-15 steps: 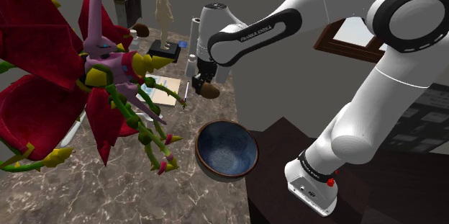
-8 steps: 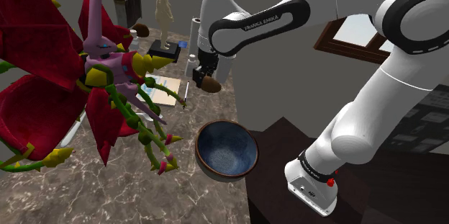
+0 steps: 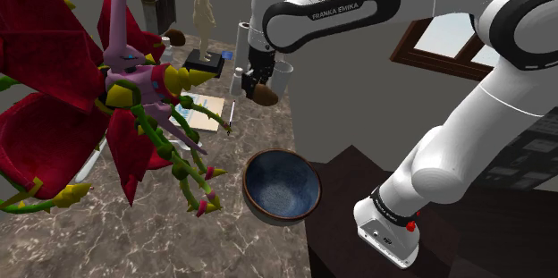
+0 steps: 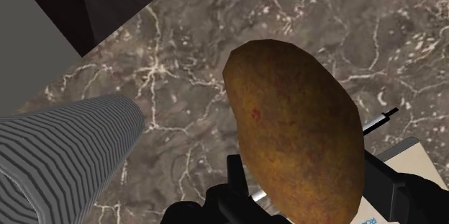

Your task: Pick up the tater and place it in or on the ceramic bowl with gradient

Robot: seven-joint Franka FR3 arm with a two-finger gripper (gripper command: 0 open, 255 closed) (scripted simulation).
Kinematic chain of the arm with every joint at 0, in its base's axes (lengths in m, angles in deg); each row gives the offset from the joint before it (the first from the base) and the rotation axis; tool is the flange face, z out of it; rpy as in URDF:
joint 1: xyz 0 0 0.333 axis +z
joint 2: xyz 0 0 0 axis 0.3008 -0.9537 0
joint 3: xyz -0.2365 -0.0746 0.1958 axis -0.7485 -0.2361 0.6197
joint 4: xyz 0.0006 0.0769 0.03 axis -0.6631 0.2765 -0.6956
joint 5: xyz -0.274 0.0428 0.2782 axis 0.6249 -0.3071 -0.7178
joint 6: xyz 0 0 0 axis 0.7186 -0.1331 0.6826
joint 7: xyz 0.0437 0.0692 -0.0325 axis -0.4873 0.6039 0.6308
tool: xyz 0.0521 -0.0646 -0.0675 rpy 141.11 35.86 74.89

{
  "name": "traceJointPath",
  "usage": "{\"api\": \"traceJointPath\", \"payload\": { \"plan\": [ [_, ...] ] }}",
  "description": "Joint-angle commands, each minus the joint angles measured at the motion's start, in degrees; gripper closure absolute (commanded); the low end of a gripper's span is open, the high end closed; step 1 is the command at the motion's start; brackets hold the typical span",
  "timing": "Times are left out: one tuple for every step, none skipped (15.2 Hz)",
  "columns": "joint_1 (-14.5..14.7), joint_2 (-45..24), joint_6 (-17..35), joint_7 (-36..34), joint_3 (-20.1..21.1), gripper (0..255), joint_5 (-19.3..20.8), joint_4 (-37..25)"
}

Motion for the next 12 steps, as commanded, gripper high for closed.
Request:
{"api": "traceJointPath", "payload": {
  "plan": [
    [-0.03, 0.46, -1.39, 0.22, -0.03, 255, -0.16, -0.93],
    [-0.04, 0.75, -2.13, 0.32, -0.03, 255, -0.26, -1.39],
    [-0.04, 1.03, -2.87, 0.41, -0.03, 255, -0.35, -1.86],
    [-0.05, 1.3, -3.61, 0.5, -0.04, 255, -0.43, -2.34],
    [-0.05, 1.55, -4.35, 0.58, -0.04, 255, -0.51, -2.84],
    [-0.05, 1.8, -5.1, 0.67, -0.05, 255, -0.58, -3.35],
    [-0.05, 2.03, -5.84, 0.75, -0.05, 255, -0.66, -3.87],
    [-0.06, 2.25, -6.59, 0.82, -0.06, 255, -0.72, -4.4],
    [-0.06, 2.45, -7.33, 0.9, -0.06, 255, -0.79, -4.95],
    [-0.06, 2.65, -8.08, 0.97, -0.07, 255, -0.84, -5.5],
    [-0.07, 2.83, -8.83, 1.04, -0.07, 255, -0.9, -6.07],
    [-0.07, 3.0, -9.57, 1.11, -0.08, 255, -0.95, -6.66]
  ]
}}
